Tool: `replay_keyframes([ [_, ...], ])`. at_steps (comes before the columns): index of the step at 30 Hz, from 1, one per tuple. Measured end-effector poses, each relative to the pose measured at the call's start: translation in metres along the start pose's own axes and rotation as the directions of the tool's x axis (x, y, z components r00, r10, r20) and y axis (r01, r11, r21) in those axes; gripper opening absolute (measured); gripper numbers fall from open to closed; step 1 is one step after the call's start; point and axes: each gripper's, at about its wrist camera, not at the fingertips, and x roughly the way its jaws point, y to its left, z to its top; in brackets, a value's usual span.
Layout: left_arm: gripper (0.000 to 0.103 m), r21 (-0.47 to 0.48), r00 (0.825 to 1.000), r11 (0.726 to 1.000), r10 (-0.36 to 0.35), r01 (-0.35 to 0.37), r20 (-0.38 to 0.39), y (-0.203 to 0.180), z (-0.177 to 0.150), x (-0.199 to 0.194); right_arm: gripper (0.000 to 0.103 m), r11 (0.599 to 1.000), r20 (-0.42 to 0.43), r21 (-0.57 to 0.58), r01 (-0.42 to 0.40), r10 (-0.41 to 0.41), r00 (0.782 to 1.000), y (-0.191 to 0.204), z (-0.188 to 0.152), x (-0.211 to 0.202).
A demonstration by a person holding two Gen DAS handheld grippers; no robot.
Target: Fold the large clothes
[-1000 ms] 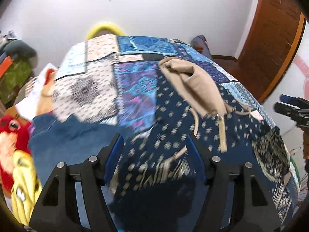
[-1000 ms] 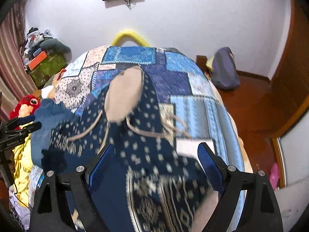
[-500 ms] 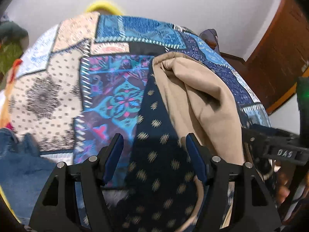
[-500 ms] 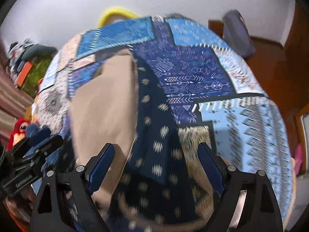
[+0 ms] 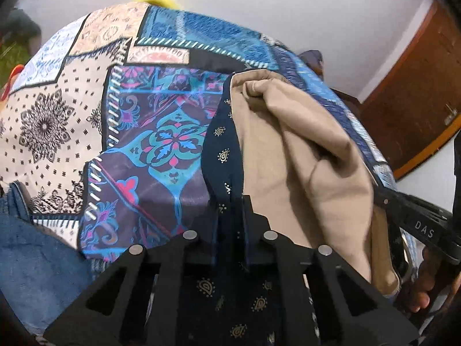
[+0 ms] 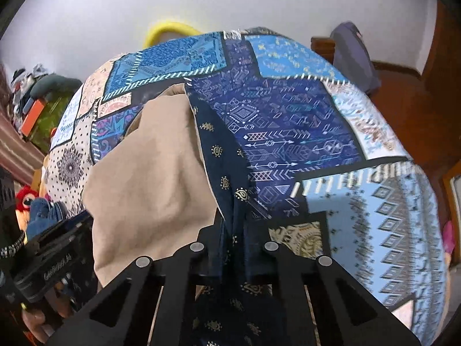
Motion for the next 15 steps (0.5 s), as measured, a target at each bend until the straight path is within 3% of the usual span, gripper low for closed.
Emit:
replay_keyframes([
  [8,0.011,0.148,0.994,0.988,-0.058,0.045,0.09,-0.031,-0.024,-0.106,0.007,0.996,0.104,-0.075,-0.043,0.051,0.993,0.012,-0.026,-0.093],
  [15,0.011,0.236,0.99,0.968,-0.111,0.088,0.085,-0.044,-0.077,-0.177,0.007,0.985,0.166,-0.162,-0.065,0.092,0.982,0.031,-0.089,-0.18],
])
